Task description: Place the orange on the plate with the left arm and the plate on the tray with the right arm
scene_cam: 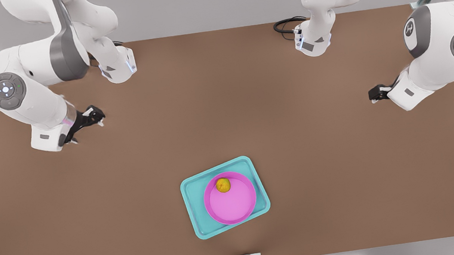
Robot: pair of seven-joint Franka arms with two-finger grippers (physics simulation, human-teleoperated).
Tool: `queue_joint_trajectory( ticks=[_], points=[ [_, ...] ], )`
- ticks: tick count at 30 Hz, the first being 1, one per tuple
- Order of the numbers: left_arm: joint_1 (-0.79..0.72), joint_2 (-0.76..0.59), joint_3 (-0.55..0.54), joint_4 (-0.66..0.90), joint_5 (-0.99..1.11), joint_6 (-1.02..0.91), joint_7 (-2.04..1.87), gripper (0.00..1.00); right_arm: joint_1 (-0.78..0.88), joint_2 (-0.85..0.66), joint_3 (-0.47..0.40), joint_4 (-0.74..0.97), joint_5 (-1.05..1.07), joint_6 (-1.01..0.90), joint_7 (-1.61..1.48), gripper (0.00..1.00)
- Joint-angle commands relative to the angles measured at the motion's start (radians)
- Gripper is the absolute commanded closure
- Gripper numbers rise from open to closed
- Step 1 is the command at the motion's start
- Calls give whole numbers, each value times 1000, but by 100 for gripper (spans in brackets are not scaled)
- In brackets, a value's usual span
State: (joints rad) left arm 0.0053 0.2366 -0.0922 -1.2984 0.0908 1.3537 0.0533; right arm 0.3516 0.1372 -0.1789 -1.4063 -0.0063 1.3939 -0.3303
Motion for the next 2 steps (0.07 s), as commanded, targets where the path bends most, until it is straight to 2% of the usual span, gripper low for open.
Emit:
queue_joint_trajectory(
  ticks=[1, 2],
  points=[
    [1, 7, 3, 4, 1, -7, 10, 0, -5, -15, 7, -8, -27, -12, 224, 0],
    [-1, 15, 12, 4, -2, -13, 10, 0, -5, -15, 7, -8, -27, -13, 226, 0]
  ],
)
